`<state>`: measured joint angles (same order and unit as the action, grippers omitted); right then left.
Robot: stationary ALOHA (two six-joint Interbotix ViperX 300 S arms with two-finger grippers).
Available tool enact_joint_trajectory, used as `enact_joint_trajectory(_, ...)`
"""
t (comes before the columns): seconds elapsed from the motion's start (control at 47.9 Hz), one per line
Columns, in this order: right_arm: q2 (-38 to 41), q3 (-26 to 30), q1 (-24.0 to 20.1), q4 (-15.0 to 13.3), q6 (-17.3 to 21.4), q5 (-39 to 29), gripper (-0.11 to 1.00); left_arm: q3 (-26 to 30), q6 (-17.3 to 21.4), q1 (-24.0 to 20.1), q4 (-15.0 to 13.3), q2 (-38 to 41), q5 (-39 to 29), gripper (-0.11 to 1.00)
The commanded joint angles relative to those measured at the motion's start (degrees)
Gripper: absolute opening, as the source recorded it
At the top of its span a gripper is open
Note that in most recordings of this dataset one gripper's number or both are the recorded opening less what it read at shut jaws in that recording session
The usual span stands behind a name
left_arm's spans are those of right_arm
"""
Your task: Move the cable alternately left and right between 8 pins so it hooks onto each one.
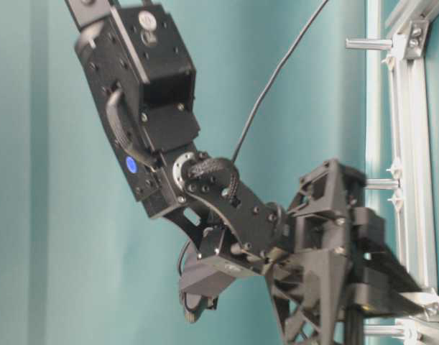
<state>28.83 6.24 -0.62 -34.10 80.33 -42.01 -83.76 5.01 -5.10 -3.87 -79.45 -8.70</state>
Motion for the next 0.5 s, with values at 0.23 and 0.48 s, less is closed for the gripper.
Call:
enact_joint_trajectory(0.23,-2.2,0.9,4.2,5.1,-15.2,6.3,0.16,1.4,-1.5,-0.2,0.2,0.7,0.3,0.65)
enact_joint_trajectory(0.48,-1.8,1.2,4.6,8.1,-24.8,8.7,0.16,2.4,-1.8,-0.2,0.2,0.7,0.6,0.65)
